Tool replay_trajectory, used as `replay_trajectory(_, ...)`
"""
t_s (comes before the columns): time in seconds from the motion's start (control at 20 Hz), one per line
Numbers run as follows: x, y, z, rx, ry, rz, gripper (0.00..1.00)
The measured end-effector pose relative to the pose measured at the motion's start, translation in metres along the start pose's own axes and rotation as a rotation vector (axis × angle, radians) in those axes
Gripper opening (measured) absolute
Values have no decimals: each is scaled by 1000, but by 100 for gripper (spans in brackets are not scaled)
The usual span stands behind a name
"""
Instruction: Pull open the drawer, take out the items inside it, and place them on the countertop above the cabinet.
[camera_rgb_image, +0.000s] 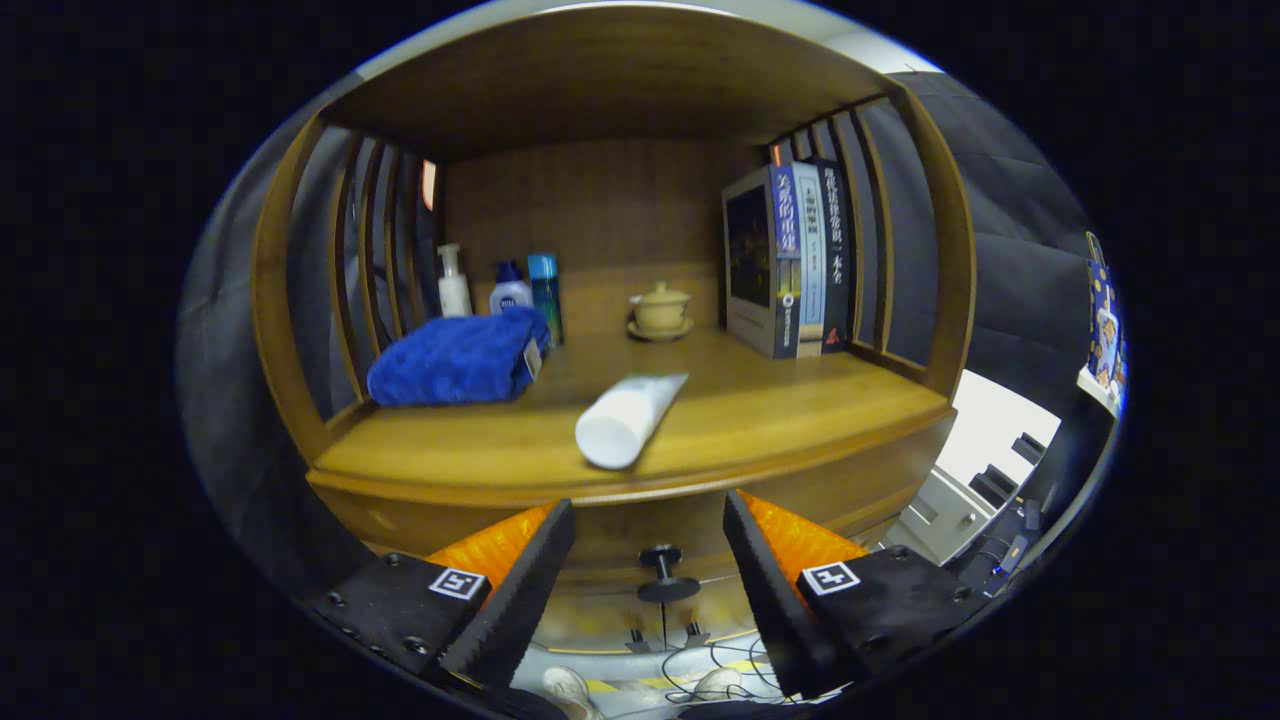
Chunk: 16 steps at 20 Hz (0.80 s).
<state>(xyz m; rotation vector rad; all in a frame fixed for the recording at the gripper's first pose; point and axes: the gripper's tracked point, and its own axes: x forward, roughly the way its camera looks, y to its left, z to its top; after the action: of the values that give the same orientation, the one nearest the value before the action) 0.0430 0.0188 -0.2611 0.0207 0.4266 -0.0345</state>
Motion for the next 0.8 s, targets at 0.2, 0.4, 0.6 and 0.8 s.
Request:
replay_trajectory(0.2,-37,-13,62,-33,-100,-13,99)
replay_trajectory(0.4,-74,-18,104,-81,-160,-27,99)
replay_trajectory(0.6,-99,-25,140,-46,-185,-22,99)
replay_trajectory(0.8,-121,-25,171,33,-234,-6,99)
